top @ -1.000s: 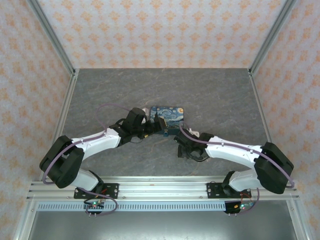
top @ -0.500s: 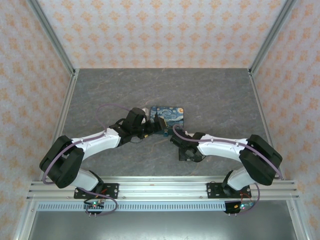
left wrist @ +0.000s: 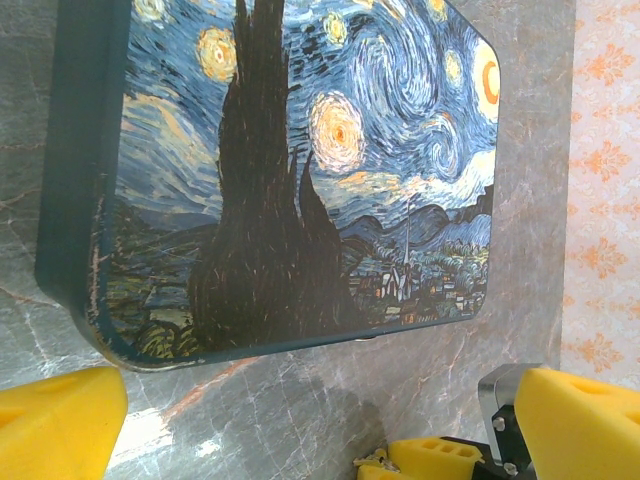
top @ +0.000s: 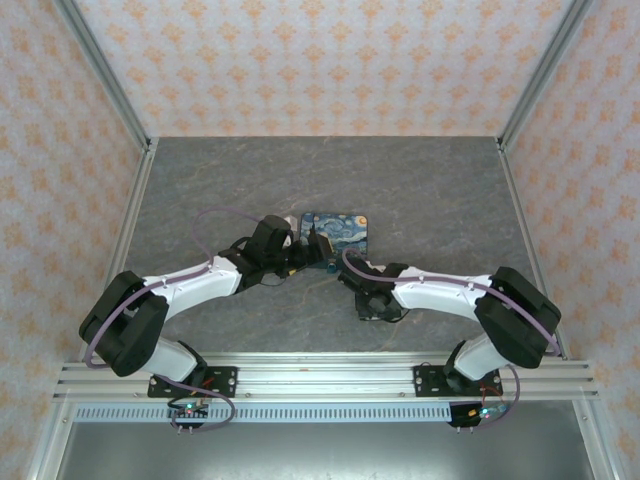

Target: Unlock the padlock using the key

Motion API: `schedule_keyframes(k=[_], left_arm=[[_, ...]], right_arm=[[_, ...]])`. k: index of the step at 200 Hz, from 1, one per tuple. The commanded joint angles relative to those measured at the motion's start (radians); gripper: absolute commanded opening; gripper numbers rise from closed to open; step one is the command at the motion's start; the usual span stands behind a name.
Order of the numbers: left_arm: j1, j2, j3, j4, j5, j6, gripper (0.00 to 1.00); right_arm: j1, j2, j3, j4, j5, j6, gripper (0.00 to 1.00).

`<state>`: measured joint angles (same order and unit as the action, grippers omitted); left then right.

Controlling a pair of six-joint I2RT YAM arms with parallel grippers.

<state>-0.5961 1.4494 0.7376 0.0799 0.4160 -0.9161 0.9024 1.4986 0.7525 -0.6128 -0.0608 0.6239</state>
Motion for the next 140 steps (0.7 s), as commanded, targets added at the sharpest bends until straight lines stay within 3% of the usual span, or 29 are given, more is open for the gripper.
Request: schedule_keyframes(k=[1, 37, 54, 99, 140], left_arm=[[-0.007, 0.016, 0.018, 0.013, 0.005, 0.003, 1.00], [-0.007, 0.019, 0.018, 0.015, 0.005, 0.003, 1.00], [-0.007, 0.022, 0.016, 0.017, 0.007, 0.003, 1.00], [-0.007, 0.024, 0.016, 0.018, 0.007, 0.003, 1.00], [-0.007, 0.015, 0.009, 0.018, 0.006, 0.002, 1.00]], right_arm=[[-0.032, 0.082, -0.045, 0.091, 0.063, -0.018, 0.29], [-0.036, 0.114, -0.045, 0.107, 0.048, -0.035, 0.15], [-0.041, 0.121, -0.051, 0.117, 0.039, -0.042, 0.00], [-0.046, 0.093, -0.080, 0.147, 0.013, -0.071, 0.00], [-0.053, -0.022, -0.119, 0.184, -0.034, -0.083, 0.00]])
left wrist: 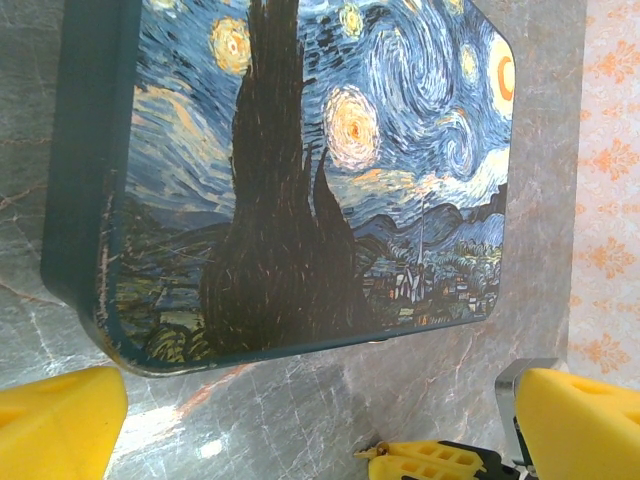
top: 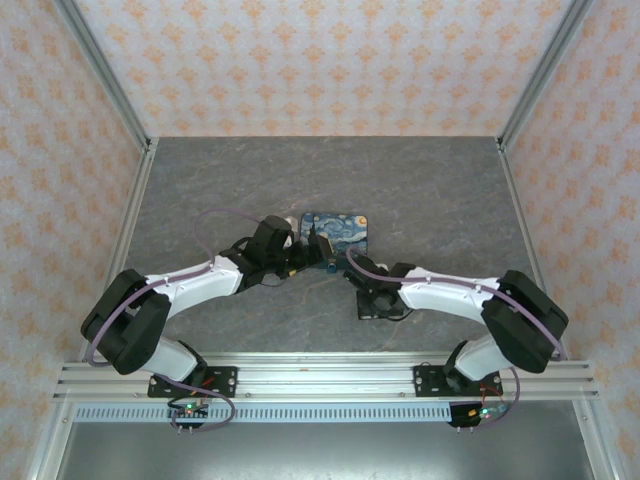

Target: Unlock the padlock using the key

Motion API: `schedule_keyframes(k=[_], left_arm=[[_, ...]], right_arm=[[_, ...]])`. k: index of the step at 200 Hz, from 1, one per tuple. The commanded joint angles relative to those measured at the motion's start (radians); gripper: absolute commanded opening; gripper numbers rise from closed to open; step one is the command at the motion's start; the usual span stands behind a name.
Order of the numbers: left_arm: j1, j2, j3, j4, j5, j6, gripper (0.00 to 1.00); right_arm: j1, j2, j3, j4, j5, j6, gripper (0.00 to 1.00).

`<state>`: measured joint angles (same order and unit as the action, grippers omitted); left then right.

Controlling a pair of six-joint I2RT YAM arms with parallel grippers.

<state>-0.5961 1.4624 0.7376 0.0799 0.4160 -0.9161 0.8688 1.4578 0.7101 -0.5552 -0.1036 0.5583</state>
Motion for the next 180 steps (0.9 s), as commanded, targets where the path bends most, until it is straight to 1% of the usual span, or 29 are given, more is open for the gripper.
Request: schedule_keyframes(k=[1, 50, 79, 118, 180], left_arm=[[-0.007, 0.001, 0.008, 0.018, 0.007, 0.002, 1.00], [-0.010, -0.008, 0.000, 0.024, 0.009, -0.012, 1.00], [-0.028, -0.014, -0.005, 0.026, 0.008, -0.029, 1.00], [-0.060, -0.004, -0.016, 0.064, 0.010, -0.086, 1.00], [-0.082, 0.039, -0.018, 0.123, 0.033, -0.185, 0.99]], right_arm=[[-0.020, 0.016, -0.077, 0.127, 0.009, -0.015, 0.00], [-0.020, -0.072, -0.101, 0.139, -0.013, 0.010, 0.00], [-0.022, -0.112, -0.106, 0.141, -0.015, 0.025, 0.00], [-0.022, -0.159, -0.100, 0.135, -0.014, 0.041, 0.00], [-0.022, -0.198, -0.076, 0.129, -0.009, 0.055, 0.00]])
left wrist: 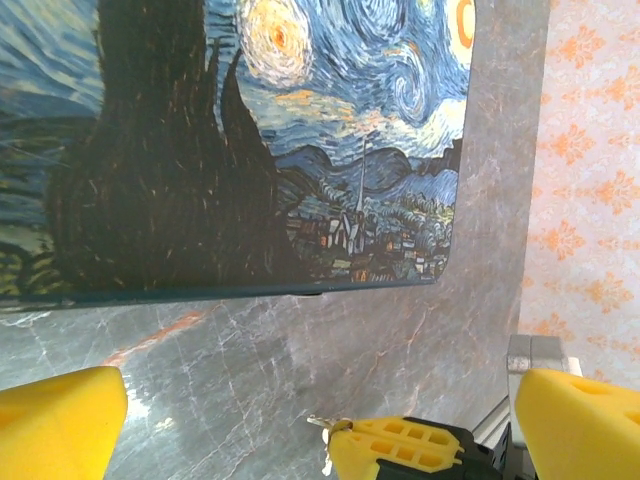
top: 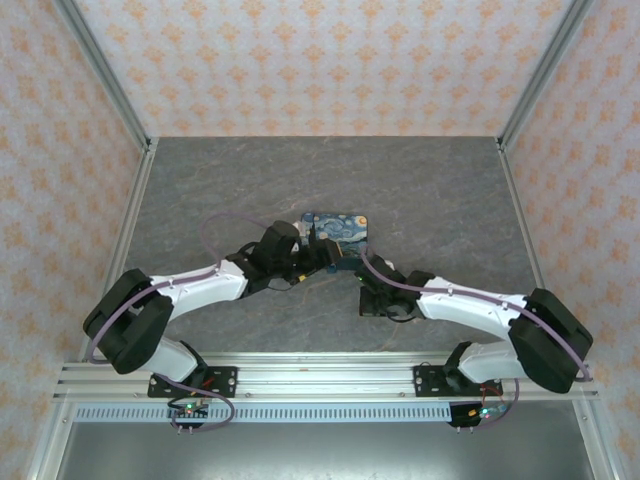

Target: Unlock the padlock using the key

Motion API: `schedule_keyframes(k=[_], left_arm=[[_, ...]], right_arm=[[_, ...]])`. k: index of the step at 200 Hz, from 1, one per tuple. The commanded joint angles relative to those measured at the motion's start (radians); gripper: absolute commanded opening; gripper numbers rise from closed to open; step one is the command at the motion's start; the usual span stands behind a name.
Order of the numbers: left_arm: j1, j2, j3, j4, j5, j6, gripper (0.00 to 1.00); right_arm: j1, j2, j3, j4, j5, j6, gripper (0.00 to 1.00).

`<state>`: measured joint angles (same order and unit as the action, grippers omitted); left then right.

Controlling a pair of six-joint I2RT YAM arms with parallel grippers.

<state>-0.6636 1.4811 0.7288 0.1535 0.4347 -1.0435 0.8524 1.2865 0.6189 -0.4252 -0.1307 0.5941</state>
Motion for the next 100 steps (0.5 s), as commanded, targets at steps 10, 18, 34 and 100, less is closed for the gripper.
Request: schedule_keyframes(k=[10, 18, 34, 100], left_arm=[[-0.018, 0.024, -0.009, 0.057, 0.017, -0.075, 0.98], [-0.022, 0.026, -0.009, 0.069, 0.022, -0.090, 0.97], [-0.027, 0.034, -0.011, 0.093, 0.031, -0.121, 0.94], [-0.030, 0.067, -0.003, 0.204, 0.075, -0.189, 0.73]], right_arm=[[-0.006, -0.034, 0.020, 0.000, 0.018, 0.025, 0.00], [-0.007, -0.040, 0.026, 0.000, 0.014, 0.029, 0.00], [-0.010, -0.055, 0.043, 0.002, 0.007, 0.034, 0.00], [-0.096, -0.097, 0.095, 0.068, -0.114, 0.094, 0.00]])
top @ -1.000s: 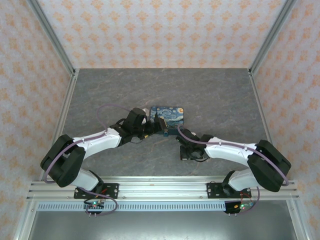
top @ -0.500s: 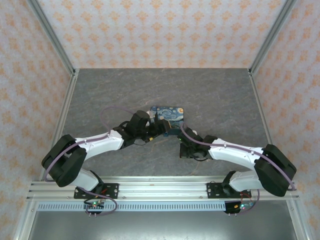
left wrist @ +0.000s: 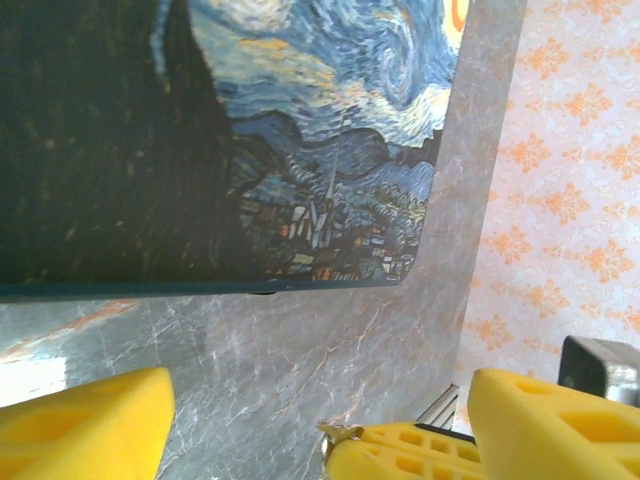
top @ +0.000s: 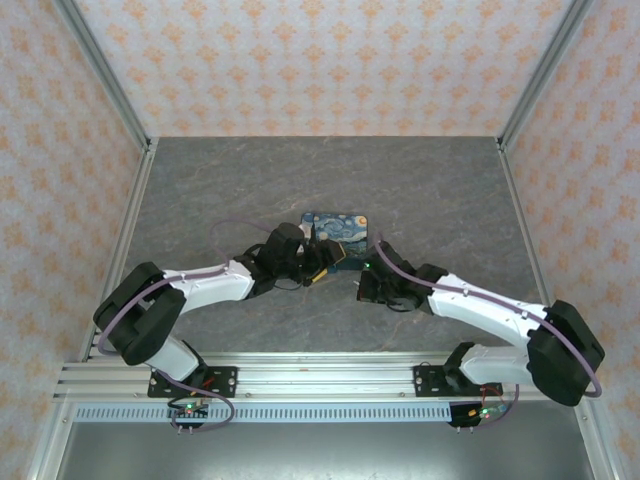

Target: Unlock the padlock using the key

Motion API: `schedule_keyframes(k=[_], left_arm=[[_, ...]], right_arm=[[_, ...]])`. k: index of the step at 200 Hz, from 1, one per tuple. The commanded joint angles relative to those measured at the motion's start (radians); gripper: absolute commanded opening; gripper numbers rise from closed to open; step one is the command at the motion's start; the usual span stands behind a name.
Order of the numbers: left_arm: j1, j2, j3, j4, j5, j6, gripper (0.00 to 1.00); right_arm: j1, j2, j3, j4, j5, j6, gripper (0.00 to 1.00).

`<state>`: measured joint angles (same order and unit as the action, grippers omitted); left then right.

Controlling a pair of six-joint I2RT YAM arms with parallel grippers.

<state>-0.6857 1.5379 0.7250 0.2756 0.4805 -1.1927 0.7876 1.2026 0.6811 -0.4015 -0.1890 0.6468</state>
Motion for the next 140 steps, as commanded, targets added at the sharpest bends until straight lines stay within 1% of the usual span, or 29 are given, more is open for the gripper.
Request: schedule_keyframes(k=[1, 43, 92, 140], left_arm=[[-0.008, 0.010, 0.001, 0.084, 0.029, -0.040, 0.73], [-0.007, 0.014, 0.018, 0.114, 0.036, -0.044, 0.64], [-0.011, 0.042, 0.039, 0.149, 0.042, -0.061, 0.58], [-0.017, 0.062, 0.056, 0.165, 0.037, -0.070, 0.51]], right_arm=[[-0.032, -0.027, 0.032, 0.046, -0.058, 0.043, 0.00], [-0.068, -0.042, 0.054, 0.100, -0.120, 0.083, 0.00], [-0.082, -0.037, 0.049, 0.182, -0.167, 0.139, 0.00], [-0.086, -0.039, 0.040, 0.219, -0.194, 0.169, 0.00]])
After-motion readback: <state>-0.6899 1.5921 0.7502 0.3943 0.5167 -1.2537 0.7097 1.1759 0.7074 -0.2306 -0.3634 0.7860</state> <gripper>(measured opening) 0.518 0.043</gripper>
